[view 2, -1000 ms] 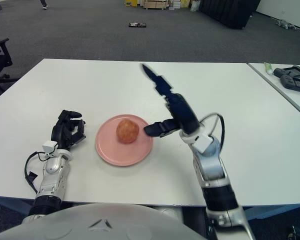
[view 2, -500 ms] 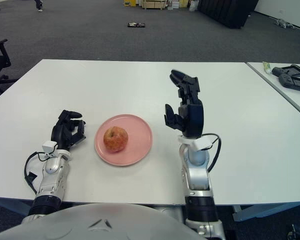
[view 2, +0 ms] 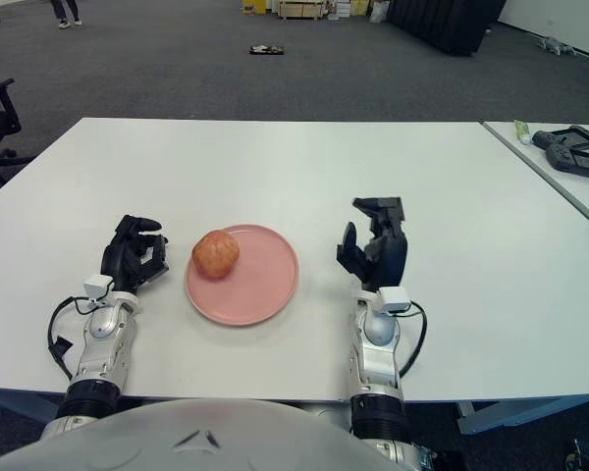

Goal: Put the apple into the plate.

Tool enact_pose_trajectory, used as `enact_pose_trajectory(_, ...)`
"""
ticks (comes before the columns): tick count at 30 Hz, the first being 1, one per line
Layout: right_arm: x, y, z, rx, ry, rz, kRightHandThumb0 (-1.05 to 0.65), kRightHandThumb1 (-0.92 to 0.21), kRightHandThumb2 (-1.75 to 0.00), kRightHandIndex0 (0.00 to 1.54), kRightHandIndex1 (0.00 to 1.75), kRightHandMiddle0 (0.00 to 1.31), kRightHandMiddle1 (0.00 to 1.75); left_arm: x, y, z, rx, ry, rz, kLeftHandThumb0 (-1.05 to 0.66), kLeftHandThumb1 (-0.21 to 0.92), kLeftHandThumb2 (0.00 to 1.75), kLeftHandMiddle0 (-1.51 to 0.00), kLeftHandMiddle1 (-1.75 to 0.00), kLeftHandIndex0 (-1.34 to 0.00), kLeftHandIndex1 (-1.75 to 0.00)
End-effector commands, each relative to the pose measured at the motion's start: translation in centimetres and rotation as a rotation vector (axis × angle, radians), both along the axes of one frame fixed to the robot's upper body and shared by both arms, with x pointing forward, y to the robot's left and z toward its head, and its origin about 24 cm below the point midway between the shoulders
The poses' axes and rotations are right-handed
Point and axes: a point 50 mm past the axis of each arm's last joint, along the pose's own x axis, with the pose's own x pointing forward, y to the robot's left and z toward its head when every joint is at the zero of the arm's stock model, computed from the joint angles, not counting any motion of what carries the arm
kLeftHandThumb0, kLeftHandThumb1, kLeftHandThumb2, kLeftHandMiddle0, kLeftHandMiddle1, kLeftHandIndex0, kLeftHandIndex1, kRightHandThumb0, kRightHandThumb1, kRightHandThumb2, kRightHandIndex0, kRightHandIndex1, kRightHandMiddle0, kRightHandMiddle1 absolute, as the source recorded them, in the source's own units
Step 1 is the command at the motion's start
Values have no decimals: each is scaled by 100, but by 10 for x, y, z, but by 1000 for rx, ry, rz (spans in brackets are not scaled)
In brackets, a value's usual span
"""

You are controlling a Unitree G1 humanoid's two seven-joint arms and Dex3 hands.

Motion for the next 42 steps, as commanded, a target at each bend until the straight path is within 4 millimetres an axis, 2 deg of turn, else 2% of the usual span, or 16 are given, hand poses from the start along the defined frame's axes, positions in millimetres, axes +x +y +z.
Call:
enact_pose_trajectory(1, -2, -1, -9, -7, 83, -30, -39, -63, -93, 58, 136, 38, 175, -8, -2, -15, -25, 92, 5, -42, 51, 109, -82, -175, -46, -175)
enact_pose_trajectory(11, -4, -4, -18, 130, 193, -54, -39, -62, -94, 60, 137, 38, 175, -7, -1, -14, -36, 99, 13, -41, 53, 106, -79, -175, -45, -175)
enact_pose_trajectory(22, -9, -4, -24, 222, 239, -49, -39, -64, -91, 57, 137, 37, 175, -6, 0, -14, -34, 100, 11, -41, 53, 107, -79, -175, -45, -175)
enact_pose_trajectory(42, -14, -1, -29, 246, 272, -51, -38, -67, -87, 56, 137, 34, 175, -5, 1, -11, -41, 72, 1, -41, 53, 106, -80, -175, -45, -175)
